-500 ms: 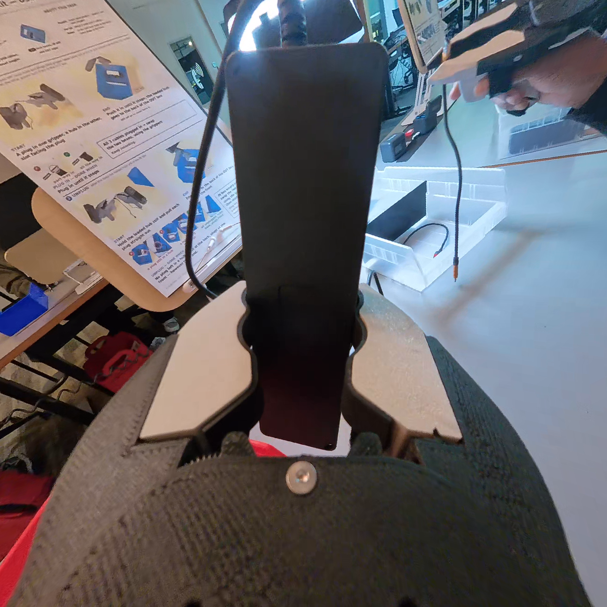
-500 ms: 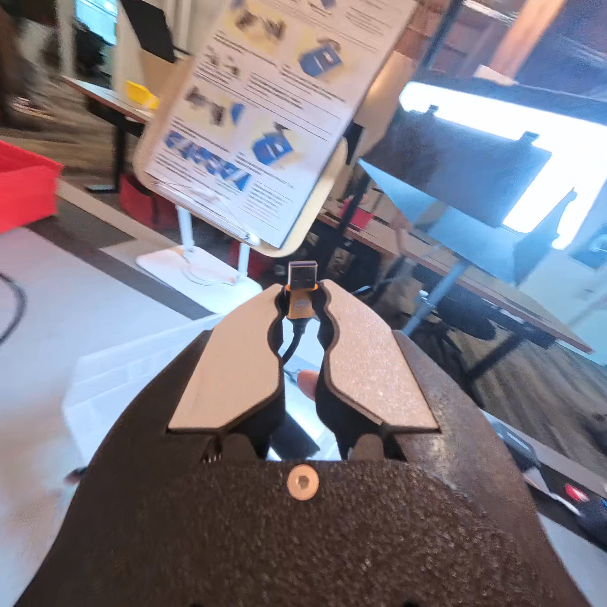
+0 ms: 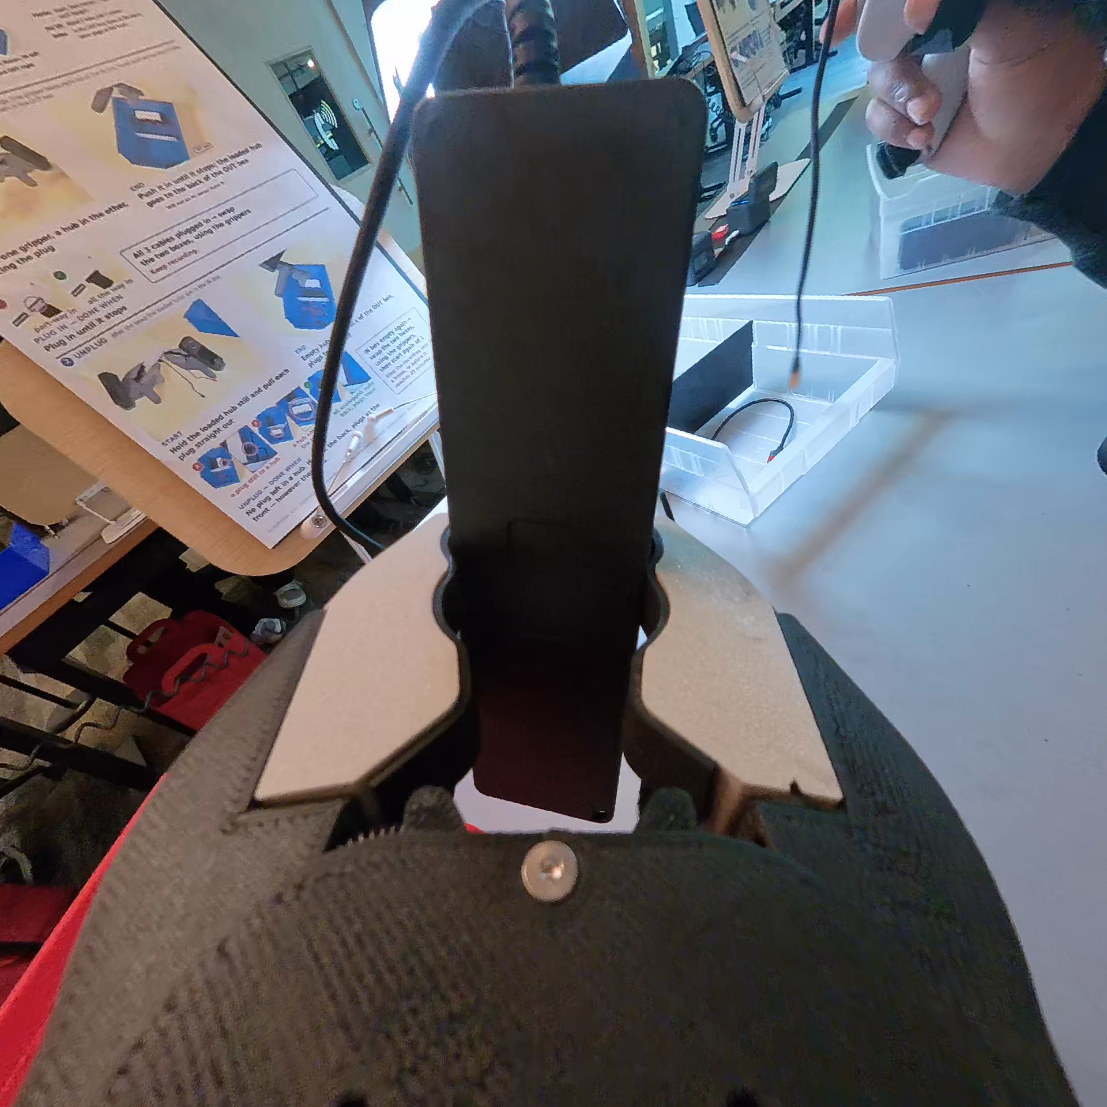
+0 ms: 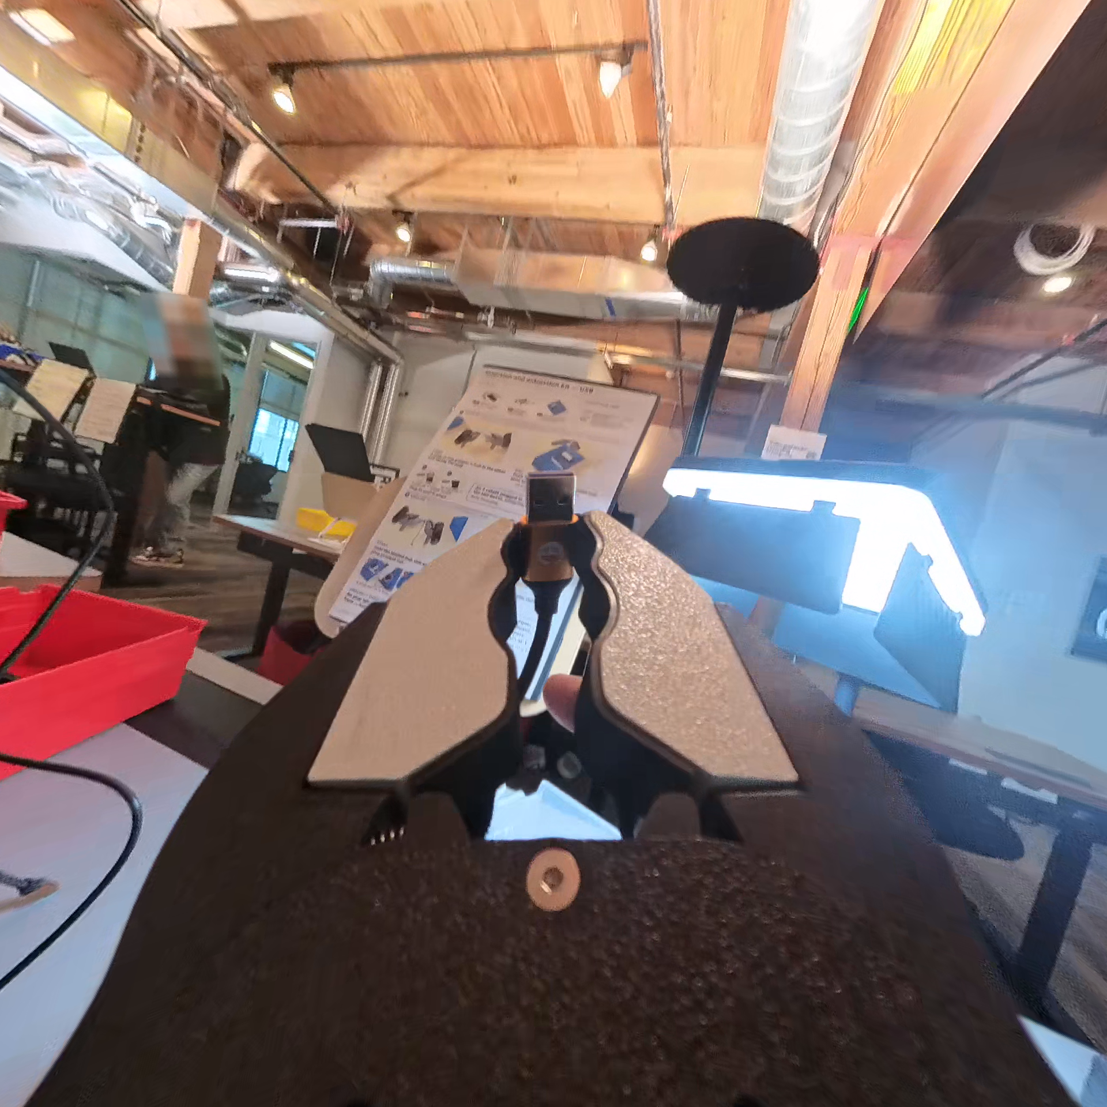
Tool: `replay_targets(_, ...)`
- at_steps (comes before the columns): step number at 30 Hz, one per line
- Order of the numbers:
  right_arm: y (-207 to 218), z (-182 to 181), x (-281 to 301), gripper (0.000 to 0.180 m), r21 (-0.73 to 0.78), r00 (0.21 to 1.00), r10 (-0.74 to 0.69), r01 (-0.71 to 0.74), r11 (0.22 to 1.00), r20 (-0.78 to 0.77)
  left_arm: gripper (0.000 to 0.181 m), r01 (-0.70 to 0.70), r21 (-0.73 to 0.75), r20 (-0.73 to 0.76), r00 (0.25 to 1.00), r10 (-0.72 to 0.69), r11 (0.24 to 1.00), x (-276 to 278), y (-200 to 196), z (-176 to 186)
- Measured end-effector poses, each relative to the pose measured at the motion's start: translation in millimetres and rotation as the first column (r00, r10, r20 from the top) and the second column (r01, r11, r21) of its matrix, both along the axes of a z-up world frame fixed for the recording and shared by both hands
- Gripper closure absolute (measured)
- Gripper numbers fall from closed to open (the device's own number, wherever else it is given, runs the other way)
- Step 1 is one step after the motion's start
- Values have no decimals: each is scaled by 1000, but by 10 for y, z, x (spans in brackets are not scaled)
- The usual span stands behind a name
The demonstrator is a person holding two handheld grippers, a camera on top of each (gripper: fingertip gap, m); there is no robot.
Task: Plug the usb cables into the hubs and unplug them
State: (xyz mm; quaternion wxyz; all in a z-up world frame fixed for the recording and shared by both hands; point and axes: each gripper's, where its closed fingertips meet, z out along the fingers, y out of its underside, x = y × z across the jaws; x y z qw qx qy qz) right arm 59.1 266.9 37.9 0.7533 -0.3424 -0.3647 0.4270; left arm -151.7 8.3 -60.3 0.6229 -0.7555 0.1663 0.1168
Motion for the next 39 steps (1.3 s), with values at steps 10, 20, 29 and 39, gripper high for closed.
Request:
replay_targets(10,176,-1284,-795,161,-181,772,72,56,982,632,123,87,-16,46,995,-86,996,165,56,-49)
replay_targets(20,-627,-864,-874,132,-224,780,329,-245,943,531,123,231,10,149,962,-230,973,407,119,-62)
replay_targets(29,-2416,-1303,-1131,146,-18,513,395,-593,805,762,123,475,50,137,868,-478,878,1003,151,-103)
replay_targets(39,-2508,-1409,-1124,164,66,503,326,-615,786,801,122,534,-30,-13,845,-535,845,1344,136,-227)
